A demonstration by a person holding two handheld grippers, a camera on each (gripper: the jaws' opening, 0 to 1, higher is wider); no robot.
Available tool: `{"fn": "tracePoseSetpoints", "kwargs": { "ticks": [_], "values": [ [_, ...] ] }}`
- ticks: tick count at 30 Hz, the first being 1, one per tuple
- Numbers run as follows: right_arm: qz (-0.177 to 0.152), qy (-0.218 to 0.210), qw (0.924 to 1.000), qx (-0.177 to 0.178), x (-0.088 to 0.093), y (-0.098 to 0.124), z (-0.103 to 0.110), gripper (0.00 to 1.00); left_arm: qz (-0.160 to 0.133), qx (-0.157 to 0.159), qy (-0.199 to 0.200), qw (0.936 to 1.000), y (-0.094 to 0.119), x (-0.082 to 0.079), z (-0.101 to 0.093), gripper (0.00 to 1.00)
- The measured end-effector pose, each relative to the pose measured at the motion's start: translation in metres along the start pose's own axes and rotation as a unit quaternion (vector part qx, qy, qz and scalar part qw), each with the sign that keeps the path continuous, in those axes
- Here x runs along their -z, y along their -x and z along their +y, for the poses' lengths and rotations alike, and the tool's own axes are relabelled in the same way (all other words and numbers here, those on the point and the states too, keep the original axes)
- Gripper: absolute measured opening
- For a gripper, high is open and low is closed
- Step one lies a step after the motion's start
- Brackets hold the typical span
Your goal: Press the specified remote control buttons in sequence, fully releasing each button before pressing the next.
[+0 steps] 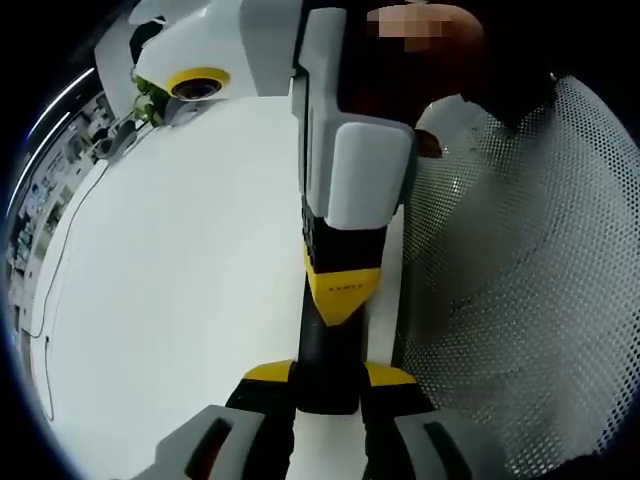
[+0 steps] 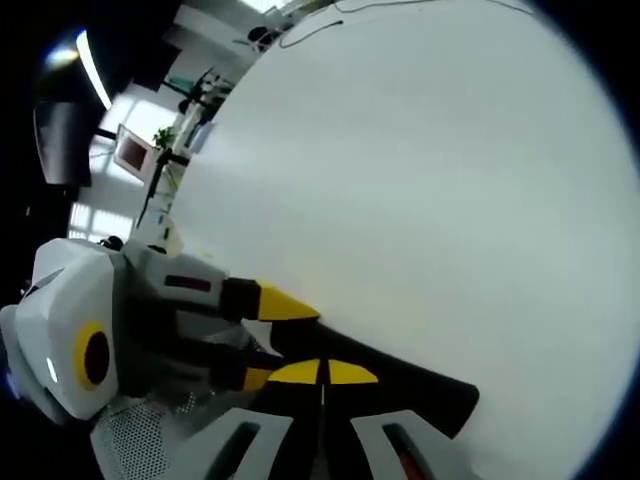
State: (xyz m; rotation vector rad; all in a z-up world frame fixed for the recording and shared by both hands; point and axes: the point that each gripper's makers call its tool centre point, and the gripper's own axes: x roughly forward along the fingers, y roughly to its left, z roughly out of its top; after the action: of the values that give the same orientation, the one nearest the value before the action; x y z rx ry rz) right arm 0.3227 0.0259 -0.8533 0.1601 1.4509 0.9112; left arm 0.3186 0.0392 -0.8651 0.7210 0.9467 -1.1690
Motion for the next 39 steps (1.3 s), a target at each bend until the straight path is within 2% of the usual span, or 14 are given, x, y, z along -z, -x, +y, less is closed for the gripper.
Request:
{"fn": "tracePoseSetpoints", "kwargs": {
  "ticks": [22, 29, 32, 34, 39],
  "values": [
    [0.000, 0.004, 1.0000, 0.004, 0.000, 0.002, -0.001, 0.00, -0.001, 0.000, 0.001, 1.0000, 0.000, 0.000, 0.000, 0.25],
    [-0.030, 0.007, 0.9995, 0.004, -0.011, 0.012, -0.001, 0.00, -0.002, 0.000, 0.002, 1.0000, 0.000, 0.000, 0.000, 0.25],
    [-0.053, 0.051, 0.9971, 0.020, -0.021, 0.019, 0.001, 0.00, -0.001, 0.000, 0.004, 1.0000, 0.000, 0.000, 0.000, 0.25],
    [-0.070, 0.064, 0.9953, 0.022, -0.027, 0.023, 0.006, 0.00, -0.002, -0.001, 0.005, 1.0000, 0.000, 0.000, 0.000, 0.25],
    [-0.107, 0.093, 0.9873, 0.071, -0.039, 0.040, -0.002, 0.00, -0.001, -0.003, 0.009, 1.0000, 0.000, 0.001, 0.000, 0.25]
  ]
}}
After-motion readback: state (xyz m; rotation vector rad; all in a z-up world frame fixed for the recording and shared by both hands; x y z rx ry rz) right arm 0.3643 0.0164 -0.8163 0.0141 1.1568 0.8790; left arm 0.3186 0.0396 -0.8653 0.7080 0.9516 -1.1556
